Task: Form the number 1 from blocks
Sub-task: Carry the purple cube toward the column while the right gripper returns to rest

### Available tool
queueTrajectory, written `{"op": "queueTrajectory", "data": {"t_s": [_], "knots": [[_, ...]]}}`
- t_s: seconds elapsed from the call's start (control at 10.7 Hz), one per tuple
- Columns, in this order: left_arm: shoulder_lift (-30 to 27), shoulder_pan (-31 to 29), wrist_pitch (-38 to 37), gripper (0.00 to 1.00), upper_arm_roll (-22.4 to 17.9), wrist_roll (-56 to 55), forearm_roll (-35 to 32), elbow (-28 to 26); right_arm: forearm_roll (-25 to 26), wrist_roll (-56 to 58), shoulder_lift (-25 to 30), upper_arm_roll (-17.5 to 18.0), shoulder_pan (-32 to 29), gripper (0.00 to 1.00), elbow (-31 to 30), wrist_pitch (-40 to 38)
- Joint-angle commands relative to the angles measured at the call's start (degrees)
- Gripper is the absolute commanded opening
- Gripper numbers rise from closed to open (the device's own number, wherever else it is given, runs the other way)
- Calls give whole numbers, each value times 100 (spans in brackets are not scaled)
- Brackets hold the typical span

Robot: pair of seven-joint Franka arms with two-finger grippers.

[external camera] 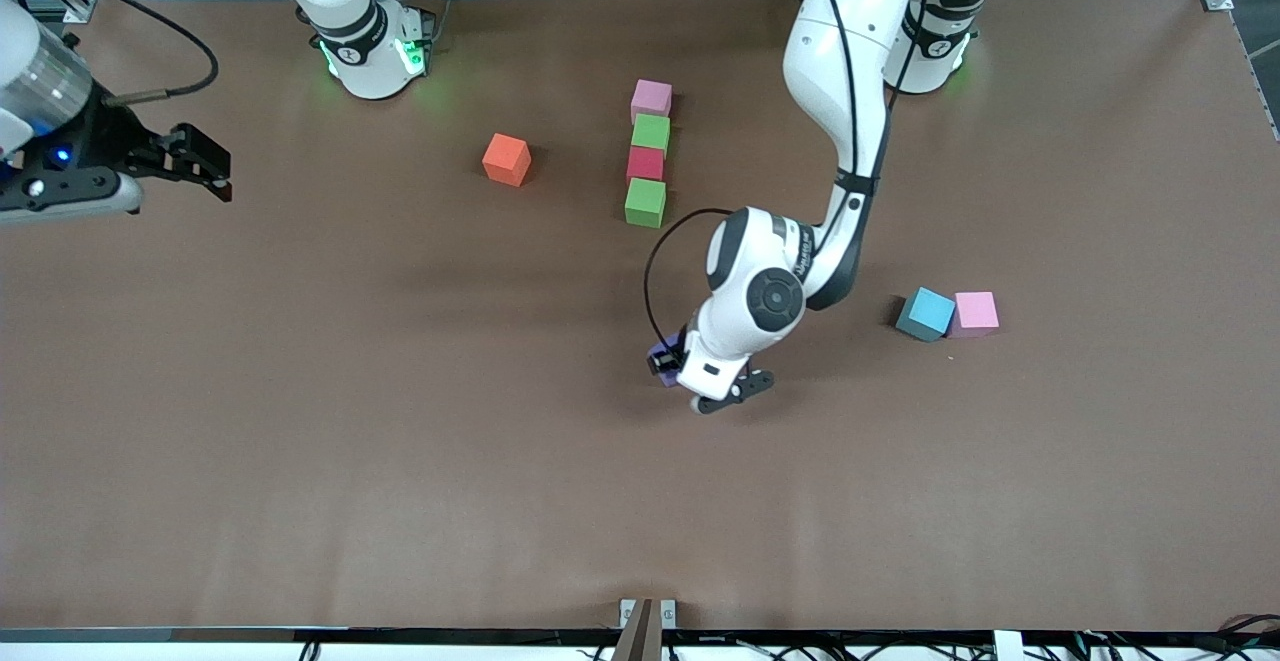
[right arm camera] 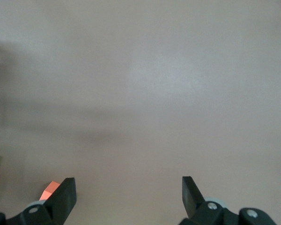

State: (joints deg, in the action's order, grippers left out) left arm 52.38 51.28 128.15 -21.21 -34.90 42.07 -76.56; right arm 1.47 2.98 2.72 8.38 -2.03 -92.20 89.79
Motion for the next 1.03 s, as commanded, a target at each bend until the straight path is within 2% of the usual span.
{"op": "queueTrajectory", "data": {"t_s": [0.0, 0.09, 0.19, 0.37, 0.56, 0.75, 0.94], "knots": [[-333, 276, -638, 0, -191, -87, 74, -78, -391, 237, -132, -861, 649, 100, 404, -233], [-430, 320, -938, 0, -191, -149, 56, -78, -663, 421, -132, -1030, 616, 100, 535, -338], [-483, 347, -1089, 0, -191, -158, -6, -96, -727, 649, -132, -1110, 564, 100, 589, -409], [-528, 496, -1221, 0, -121, -175, -575, -96, -640, 713, -132, -1234, 563, 100, 589, -410], [-528, 584, -1310, 0, 2, -149, -665, -148, -543, 722, -132, -1234, 440, 100, 589, -410], [-536, 637, -1310, 0, 247, -53, -1269, -184, -333, 704, -114, -1225, 457, 100, 563, -392], [-571, 637, -1310, 0, 345, 472, -1474, -201, -245, 669, -79, -1225, 458, 100, 563, -340]]}}
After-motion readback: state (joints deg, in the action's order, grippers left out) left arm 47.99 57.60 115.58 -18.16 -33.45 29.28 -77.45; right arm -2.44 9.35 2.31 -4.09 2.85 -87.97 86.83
